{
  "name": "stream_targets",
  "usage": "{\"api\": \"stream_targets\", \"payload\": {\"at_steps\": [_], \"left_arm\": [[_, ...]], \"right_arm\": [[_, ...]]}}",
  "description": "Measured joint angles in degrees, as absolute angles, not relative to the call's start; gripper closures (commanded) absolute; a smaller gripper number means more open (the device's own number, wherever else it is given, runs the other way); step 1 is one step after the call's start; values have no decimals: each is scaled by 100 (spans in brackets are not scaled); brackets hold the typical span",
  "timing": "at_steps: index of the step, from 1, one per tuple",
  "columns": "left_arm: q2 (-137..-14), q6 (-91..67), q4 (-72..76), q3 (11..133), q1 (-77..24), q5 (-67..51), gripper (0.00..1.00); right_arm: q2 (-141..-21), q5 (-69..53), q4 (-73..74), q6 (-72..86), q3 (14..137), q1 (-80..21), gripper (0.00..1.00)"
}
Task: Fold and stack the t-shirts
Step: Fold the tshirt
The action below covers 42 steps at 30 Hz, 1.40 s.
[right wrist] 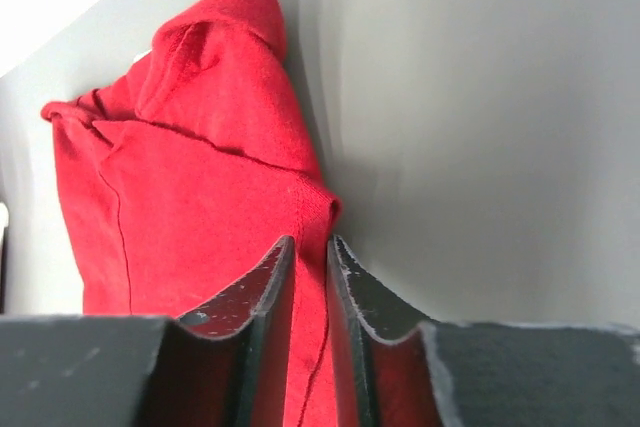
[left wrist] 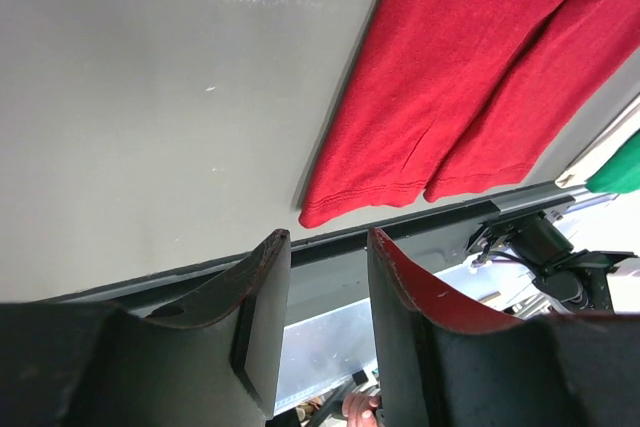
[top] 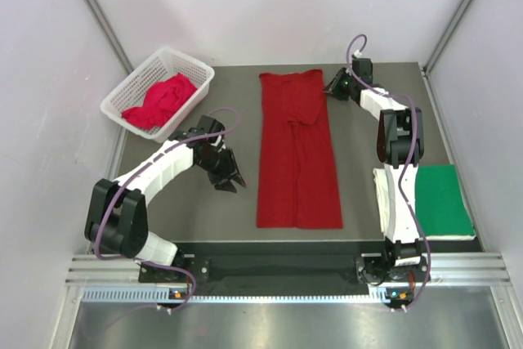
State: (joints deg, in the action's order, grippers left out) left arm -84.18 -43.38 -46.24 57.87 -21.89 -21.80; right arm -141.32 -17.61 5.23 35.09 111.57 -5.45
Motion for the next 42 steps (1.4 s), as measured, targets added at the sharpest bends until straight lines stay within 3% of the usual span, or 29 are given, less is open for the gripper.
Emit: {"api": "stream_targets", "payload": {"at_steps": [2, 6, 11, 37, 40, 42], "left_arm": [[-8418, -4340, -4615, 5784, -2187, -2196, 59], [-8418, -4340, -4593, 5774, -2185, -2211, 59], [-8418, -4342, -4569, 5708, -2185, -2228, 59], [-8405, -4342, -4501, 5371, -2185, -2285, 59], [-8390, -4340, -4501, 5371, -2182, -2285, 59], [-8385, -4335, -4504, 5371, -2185, -2285, 59]], "right_arm": [[-14132, -1710, 526, 3503, 11157, -545, 74], [-14132, -1640, 519, 3461, 11157, -545, 93], [-14132, -1551, 534, 3277, 11157, -550, 100], [-14077, -1441, 565, 2502, 11452, -1330, 100], [-14077, -1461, 611, 2506, 11452, -1481, 86], [-14077, -1468, 648, 2510, 11452, -1531, 83]]}}
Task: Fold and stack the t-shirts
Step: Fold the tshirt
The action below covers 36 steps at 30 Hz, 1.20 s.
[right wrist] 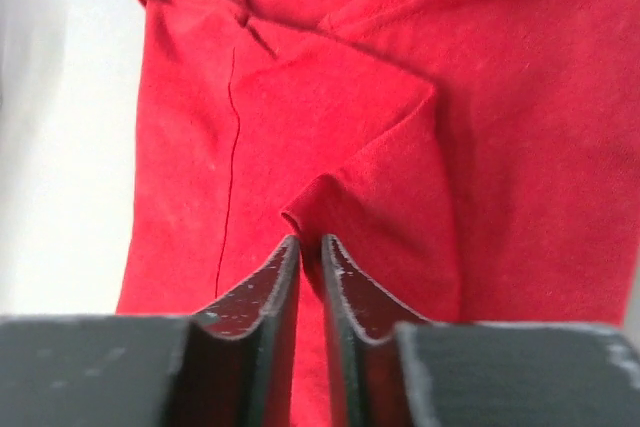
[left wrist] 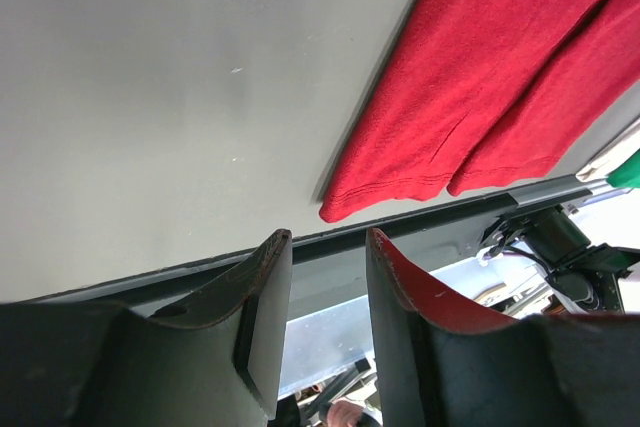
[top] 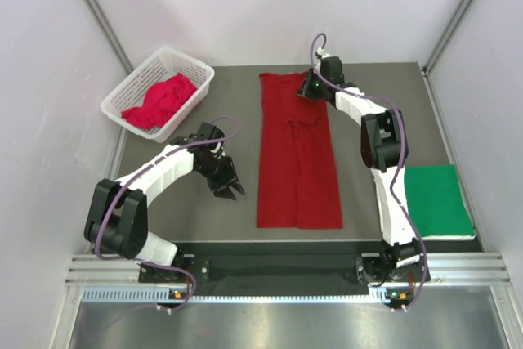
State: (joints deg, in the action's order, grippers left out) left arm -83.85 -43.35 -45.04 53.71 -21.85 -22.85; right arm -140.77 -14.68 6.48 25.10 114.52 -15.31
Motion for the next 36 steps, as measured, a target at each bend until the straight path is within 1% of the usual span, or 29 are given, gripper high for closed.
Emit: {"api": "stream_targets", "payload": {"at_steps": [1, 2, 4, 6, 9, 10, 12, 18, 24, 32, 36], "left_arm": [[-8385, -4333, -4504, 5371, -2185, -2283, 59], [-8385, -4333, -4504, 5371, -2182, -2283, 59], [-8383, -4333, -4504, 5369, -2182, -2283, 59], [-8383, -4333, -4501, 5365, -2182, -2285, 59], [-8383, -4333, -4499, 5365, -2182, -2287, 59], [-8383, -4333, -4499, 5365, -2182, -2287, 59], [-8383, -4333, -4497, 5365, -2182, -2287, 59], [-8383, -4335, -4497, 5354, -2182, -2285, 59], [-8383, -4335, -4499, 5345, -2182, -2281, 60], [-8383, -4333, -4501, 5345, -2182, -2178, 60], [-8385, -4340, -4499, 5345, -2182, -2156, 60]], "right_arm": [[-14077, -1481, 685, 2506, 11454, -1549, 79], [-14077, -1487, 716, 2504, 11456, -1551, 77], [-14077, -1507, 816, 2482, 11491, -1529, 77], [-14077, -1564, 895, 2456, 11563, -1476, 81], [-14018, -1651, 932, 2453, 11605, -1363, 90], [-13985, -1680, 950, 2458, 11607, -1328, 96], [-13909, -1728, 945, 2462, 11605, -1264, 100], [-13784, -1925, 897, 2526, 11642, -1135, 100], [-13784, -2493, 819, 2620, 11563, -1094, 100], [-13804, -3076, 523, 2858, 10691, -1022, 100], [-13933, -3295, 486, 2943, 10630, -904, 100]]}}
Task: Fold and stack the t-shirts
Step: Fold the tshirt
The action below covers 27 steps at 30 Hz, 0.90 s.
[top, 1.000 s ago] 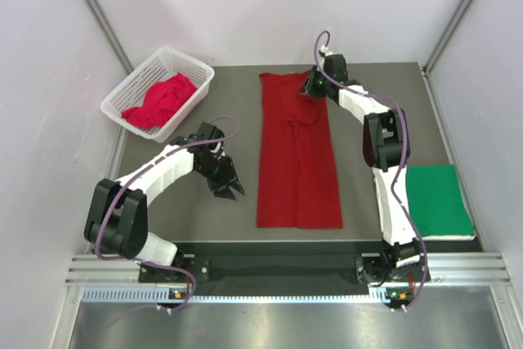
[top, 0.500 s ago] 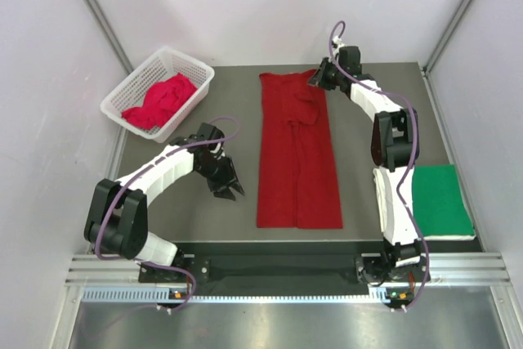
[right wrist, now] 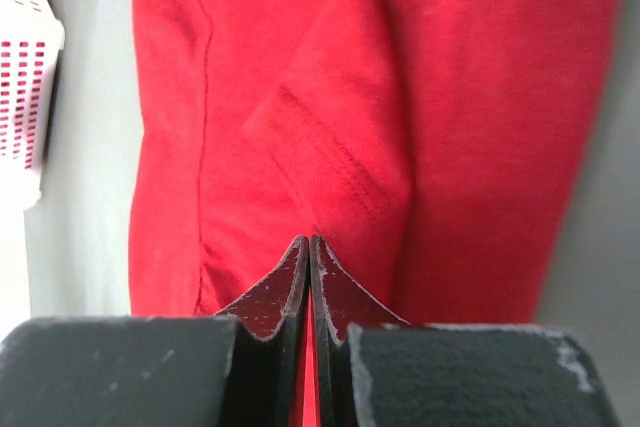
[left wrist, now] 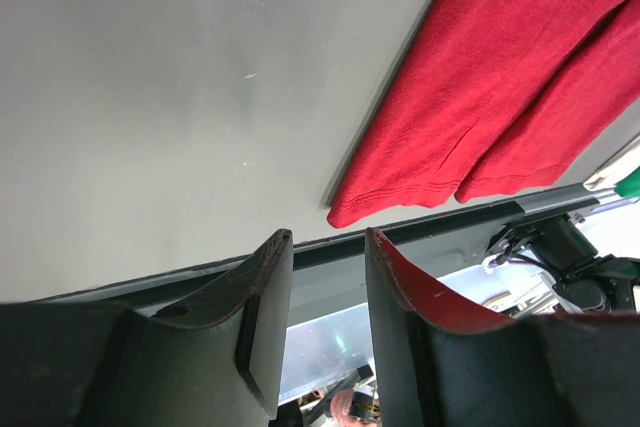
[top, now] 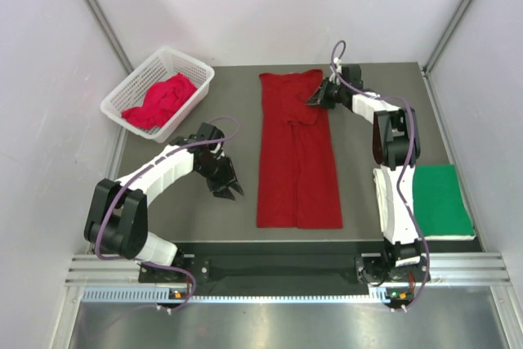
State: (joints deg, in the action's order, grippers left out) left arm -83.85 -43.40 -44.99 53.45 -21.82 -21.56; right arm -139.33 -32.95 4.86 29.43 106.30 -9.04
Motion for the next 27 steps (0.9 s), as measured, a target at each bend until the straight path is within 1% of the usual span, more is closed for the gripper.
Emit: {"api": "stream_targets", "payload": {"at_steps": [9, 14, 17, 19, 20, 22, 24, 26, 27], "left_arm": [[-8392, -4401, -4480, 5345, -2182, -2158, 60], [-8654, -4311, -4519, 5662, -2182, -2130, 55], [-8825, -4195, -4423, 5968, -2176, -2180, 53], [-8840, -4152, -4233, 6020, -2150, -2357, 55], [-8840, -4152, -4156, 6018, -2141, -2443, 63], [-8838, -4187, -3909, 5957, -2112, -2703, 64], [-8836, -4209, -3634, 5800, -2102, -2952, 62], [-8836, -4230, -3481, 5610, -2099, -3142, 60], [-8836, -4222, -3468, 5516, -2110, -3225, 57]], "right_arm": [[-14055, -3780, 384, 2974, 10630, -666, 100], [-14005, -3999, 478, 2965, 10630, -646, 99], [-13775, -3992, 928, 2917, 10630, -646, 96], [-13406, -3815, 1402, 2847, 10571, -646, 91], [-13179, -3699, 1594, 2808, 10484, -646, 90], [-12422, -3330, 1988, 2794, 10016, -652, 84], [-11574, -3015, 2355, 2808, 9441, -679, 78], [-10807, -2768, 2655, 2794, 8914, -696, 77], [-10462, -2652, 2838, 2783, 8667, -716, 75]]}}
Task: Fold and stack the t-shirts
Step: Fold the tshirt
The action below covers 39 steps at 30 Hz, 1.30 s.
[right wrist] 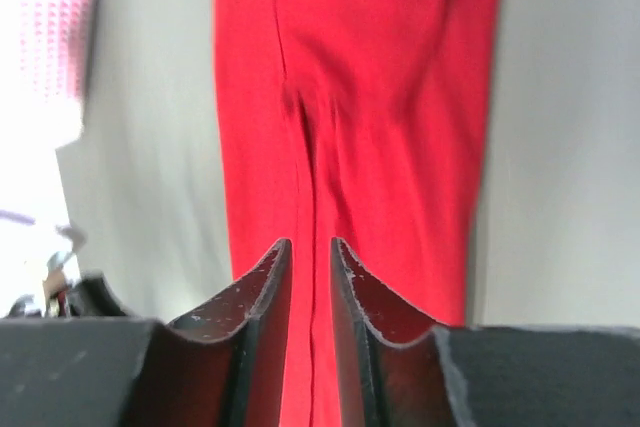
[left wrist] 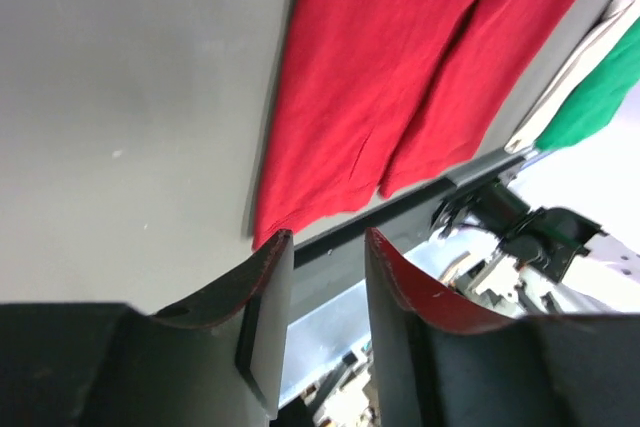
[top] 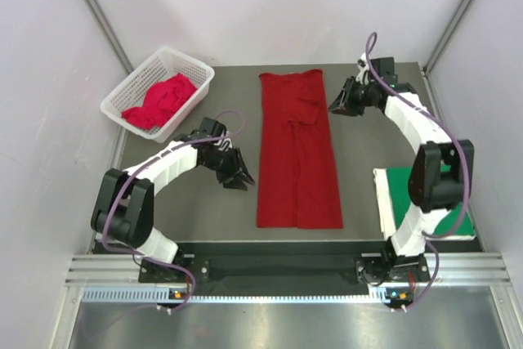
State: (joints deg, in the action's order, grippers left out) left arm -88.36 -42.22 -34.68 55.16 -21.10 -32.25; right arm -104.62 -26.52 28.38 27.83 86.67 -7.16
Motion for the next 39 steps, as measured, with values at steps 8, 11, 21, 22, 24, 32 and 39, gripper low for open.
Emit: {"api": "stream_targets", "payload": {"at_steps": [8, 11, 21, 22, 24, 32, 39], "left_arm": [[-8772, -4185, -3424, 5013, -2414, -3369, 48], [-8724, -4250, -3413, 4770, -2502, -3387, 46], [-8897, -4683, -3013, 4434, -3004, -3400, 43], [-8925, -4720, -2985, 4425, -3050, -3400, 44], [-8962, -4799, -2917, 4388, -3118, -3402, 45], [-9137, -5068, -2582, 4036, -3411, -3363, 63], [-9135, -5485, -2257, 3787, -3544, -3361, 100]], "right_arm": [[-9015, -1774, 4322, 2659, 6495, -1369, 68], [-8580, -1706, 4705, 2663, 5621, -1573, 68], [-7922, -1627, 4908, 2661, 4604, -1911, 63], [-7902, -1616, 4906, 2663, 4530, -1911, 63], [-7846, -1621, 4893, 2668, 4368, -1911, 63], [-7570, -1909, 4493, 2812, 3509, -1911, 63], [-7559, -2134, 4132, 2816, 3262, -1911, 96]]}}
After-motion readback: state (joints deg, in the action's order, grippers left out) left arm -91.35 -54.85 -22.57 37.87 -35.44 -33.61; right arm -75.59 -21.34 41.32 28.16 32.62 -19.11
